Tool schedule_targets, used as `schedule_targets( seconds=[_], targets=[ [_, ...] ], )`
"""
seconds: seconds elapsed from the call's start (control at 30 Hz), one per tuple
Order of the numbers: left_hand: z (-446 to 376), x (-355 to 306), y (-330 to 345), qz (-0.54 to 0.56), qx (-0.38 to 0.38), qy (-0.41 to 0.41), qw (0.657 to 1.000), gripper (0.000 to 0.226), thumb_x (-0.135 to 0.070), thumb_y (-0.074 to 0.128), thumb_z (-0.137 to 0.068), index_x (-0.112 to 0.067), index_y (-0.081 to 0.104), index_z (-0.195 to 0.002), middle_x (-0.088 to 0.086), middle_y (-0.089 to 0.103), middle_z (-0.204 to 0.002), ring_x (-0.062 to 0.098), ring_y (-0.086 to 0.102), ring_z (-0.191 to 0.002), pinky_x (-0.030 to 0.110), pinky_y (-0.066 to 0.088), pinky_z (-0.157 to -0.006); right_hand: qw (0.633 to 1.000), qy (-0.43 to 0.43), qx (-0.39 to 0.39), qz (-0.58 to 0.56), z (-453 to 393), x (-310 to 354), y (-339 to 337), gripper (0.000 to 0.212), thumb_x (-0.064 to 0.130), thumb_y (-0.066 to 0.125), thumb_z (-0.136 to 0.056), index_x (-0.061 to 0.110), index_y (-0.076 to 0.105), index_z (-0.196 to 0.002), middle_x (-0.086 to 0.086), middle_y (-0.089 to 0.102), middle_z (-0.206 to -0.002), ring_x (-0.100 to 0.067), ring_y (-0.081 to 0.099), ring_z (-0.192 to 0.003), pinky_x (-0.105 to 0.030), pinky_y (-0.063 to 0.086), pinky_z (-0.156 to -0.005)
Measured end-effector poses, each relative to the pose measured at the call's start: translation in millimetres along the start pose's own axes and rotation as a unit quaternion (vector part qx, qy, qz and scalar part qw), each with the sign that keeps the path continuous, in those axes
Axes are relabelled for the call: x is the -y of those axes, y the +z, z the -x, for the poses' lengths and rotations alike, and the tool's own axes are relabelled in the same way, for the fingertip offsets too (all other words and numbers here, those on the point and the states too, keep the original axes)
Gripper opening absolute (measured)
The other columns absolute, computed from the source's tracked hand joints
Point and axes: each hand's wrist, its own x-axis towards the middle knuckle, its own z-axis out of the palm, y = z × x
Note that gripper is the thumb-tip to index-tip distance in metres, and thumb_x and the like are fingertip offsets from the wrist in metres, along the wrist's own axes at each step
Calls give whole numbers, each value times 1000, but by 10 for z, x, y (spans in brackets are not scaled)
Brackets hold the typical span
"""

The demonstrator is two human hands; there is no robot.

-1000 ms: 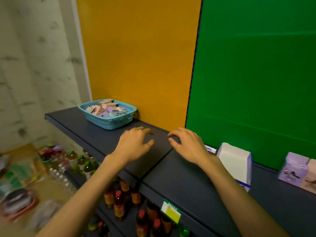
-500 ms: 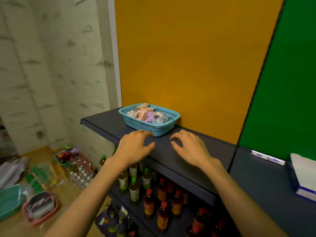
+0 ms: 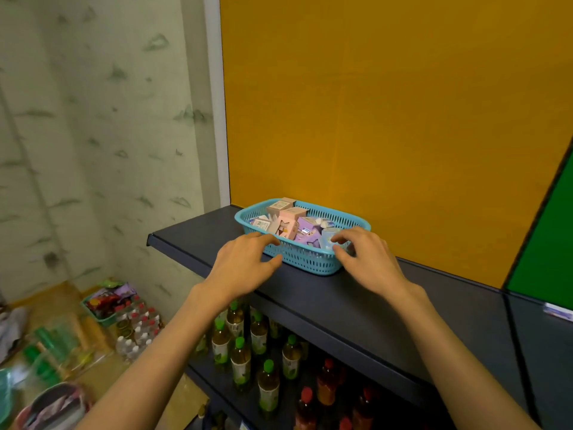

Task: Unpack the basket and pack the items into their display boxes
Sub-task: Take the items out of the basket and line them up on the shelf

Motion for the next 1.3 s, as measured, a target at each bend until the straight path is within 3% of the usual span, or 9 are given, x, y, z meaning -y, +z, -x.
schedule_targets(
  seconds=[0.37,0.5,0.7,0.87,0.97,1.13,1.3],
  targets=[
    [-1516,477,106,6,10,83,996,41,-53,53,-93,-36,60,-129,-5,63,-130,20,61,-110,38,53,-80,997,67,-27,34,-1043,-261,263,25,32,61,-97,24,66,-119,6,64,-113,-8,57,-95,-25,43,-79],
    [-1981,361,426,19,43,130,990,39,-51,54,-92,-32,63,-126,-1,64,-128,23,60,-112,38,50,-83,993,96,2,66,-1192,-413,337,25,32,61,-96,25,65,-121,5,64,-115,-7,55,-90,-24,40,-77],
    [-2561,175,845,-8,110,209,972,41,-51,57,-92,-27,61,-125,1,66,-116,22,61,-96,34,48,-74,985,142,15,100,-1292,-570,409,25,33,60,-96,25,63,-120,4,64,-118,-8,54,-88,-26,39,-74],
    [-2833,90,1073,-39,156,250,955,35,-47,57,-94,-22,62,-118,0,65,-111,20,61,-93,34,52,-77,980,170,21,104,-1335,-588,474,22,31,60,-97,24,65,-117,5,66,-116,-9,57,-90,-28,48,-77],
    [-2908,78,1186,-61,184,272,942,26,-44,56,-94,-20,62,-104,1,65,-104,20,59,-88,32,44,-68,979,175,19,106,-1368,-574,506,17,31,59,-97,25,67,-111,6,68,-111,-10,61,-90,-32,53,-79],
    [-2998,60,1213,-45,217,284,933,35,-46,65,-85,-28,65,-116,-3,64,-109,19,58,-98,32,41,-73,978,180,19,102,-1431,-537,558,15,30,60,-97,25,68,-108,6,68,-108,-9,63,-89,-32,57,-80],
    [-3021,44,1265,-20,194,264,945,28,-41,77,-79,-24,73,-100,-4,69,-103,17,61,-94,31,43,-70,977,178,40,110,-1476,-477,576,14,29,59,-97,23,69,-105,6,69,-105,-11,63,-88,-29,55,-77]
  ],
)
